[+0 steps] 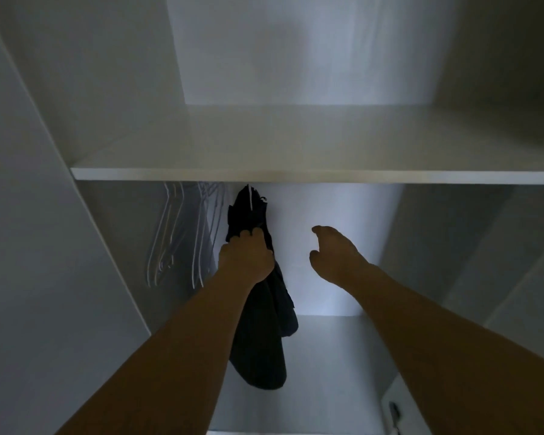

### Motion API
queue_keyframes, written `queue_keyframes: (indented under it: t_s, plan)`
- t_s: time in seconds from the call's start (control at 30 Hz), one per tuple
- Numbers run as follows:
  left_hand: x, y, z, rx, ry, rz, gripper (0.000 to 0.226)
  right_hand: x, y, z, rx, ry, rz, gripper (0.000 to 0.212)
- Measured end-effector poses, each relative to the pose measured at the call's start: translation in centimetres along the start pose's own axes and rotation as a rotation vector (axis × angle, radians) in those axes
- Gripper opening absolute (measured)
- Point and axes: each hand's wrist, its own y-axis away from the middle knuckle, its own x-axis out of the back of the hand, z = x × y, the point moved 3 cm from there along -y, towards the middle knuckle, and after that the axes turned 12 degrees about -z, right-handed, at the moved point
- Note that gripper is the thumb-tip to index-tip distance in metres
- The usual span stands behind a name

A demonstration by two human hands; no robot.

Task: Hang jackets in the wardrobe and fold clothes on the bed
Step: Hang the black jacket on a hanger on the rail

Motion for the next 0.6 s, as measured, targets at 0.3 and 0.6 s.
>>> queue_keyframes:
  t_s: [0.3,0.6]
  plan:
    - [4.5,8.0,10.0,-0.47,-0.131,0.109,0.044,5.0,16.4,4.8,-0.268,0.002,0.114,0.063]
    - [4.7,14.0,20.9,-0.806,-0.139,0.136,0.037,7.4,29.4,7.6,-0.553,-0.015,0.265,0.059]
